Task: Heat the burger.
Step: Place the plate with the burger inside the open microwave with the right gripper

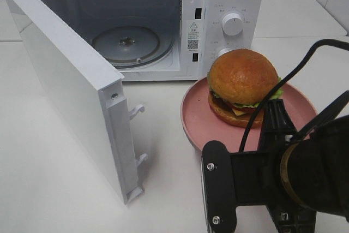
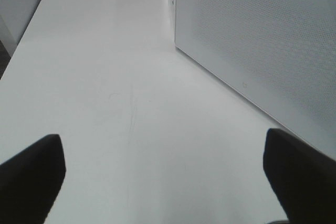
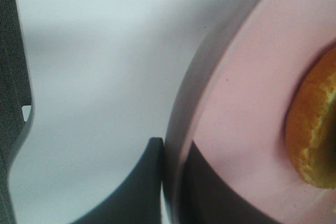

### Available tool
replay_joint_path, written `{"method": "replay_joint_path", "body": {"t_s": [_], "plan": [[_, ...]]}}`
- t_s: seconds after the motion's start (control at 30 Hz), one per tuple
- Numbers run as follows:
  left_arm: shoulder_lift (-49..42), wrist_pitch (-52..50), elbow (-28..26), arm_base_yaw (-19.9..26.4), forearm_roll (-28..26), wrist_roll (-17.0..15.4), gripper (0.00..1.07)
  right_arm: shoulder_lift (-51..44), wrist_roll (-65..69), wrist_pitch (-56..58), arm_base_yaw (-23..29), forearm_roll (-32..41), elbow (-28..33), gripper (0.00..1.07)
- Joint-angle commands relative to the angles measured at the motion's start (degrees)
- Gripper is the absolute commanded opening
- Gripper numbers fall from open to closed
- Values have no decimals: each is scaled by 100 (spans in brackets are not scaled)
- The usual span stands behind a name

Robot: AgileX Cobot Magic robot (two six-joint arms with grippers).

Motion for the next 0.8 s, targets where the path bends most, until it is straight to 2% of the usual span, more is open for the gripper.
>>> {"method": "replay_joint_path", "body": {"t_s": [0.03, 0.13, 0.2, 0.67, 0.8], "plan": [[-109, -80, 23, 6, -17, -29, 94, -23, -435, -178, -309, -481, 11, 0], [-109, -80, 23, 6, -17, -29, 94, -23, -504, -264, -378, -533, 11, 0], [-109, -80, 23, 6, -17, -29, 94, -23, -865, -619, -619, -590, 11, 0], [-109, -80, 23, 6, -17, -29, 94, -23, -2578, -1707, -1392, -584, 11, 0], [-109, -80, 23, 6, -17, -29, 94, -23, -3283, -2143, -1828, -344, 0, 0]]}}
